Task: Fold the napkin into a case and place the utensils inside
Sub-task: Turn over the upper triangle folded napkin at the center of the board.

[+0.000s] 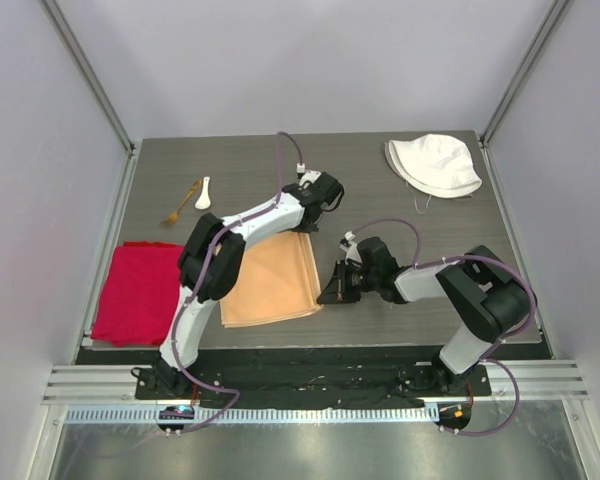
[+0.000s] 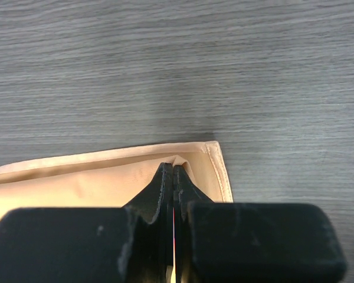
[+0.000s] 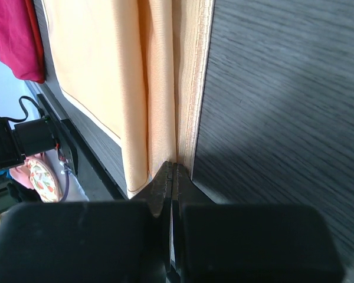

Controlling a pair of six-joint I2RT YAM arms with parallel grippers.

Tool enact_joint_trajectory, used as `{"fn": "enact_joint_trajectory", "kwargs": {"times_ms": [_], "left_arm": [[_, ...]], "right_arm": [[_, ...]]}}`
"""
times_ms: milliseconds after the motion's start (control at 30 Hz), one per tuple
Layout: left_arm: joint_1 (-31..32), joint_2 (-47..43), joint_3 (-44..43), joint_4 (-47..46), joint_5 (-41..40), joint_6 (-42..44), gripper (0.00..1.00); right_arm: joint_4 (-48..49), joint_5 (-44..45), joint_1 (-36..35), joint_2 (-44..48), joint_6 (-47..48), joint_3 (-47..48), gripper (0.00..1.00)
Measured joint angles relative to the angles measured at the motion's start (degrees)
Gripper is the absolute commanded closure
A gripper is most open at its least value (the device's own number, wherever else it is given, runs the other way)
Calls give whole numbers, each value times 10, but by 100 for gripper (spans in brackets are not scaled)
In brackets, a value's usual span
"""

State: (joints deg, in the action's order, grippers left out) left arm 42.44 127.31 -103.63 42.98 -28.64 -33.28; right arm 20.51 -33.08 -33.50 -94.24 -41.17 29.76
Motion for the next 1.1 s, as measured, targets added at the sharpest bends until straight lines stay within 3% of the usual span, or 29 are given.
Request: {"fn": "enact_joint_trajectory", "kwargs": {"times_ms": [600,1100], "left_arm": [[11,-37,22,-29,-10,-7,100],[13,-38,22,-29,-13,-8,100]], "right_arm": [[-51,2,26,69,-14,5,95],[-58,0,23,19,-12,18,99]]}}
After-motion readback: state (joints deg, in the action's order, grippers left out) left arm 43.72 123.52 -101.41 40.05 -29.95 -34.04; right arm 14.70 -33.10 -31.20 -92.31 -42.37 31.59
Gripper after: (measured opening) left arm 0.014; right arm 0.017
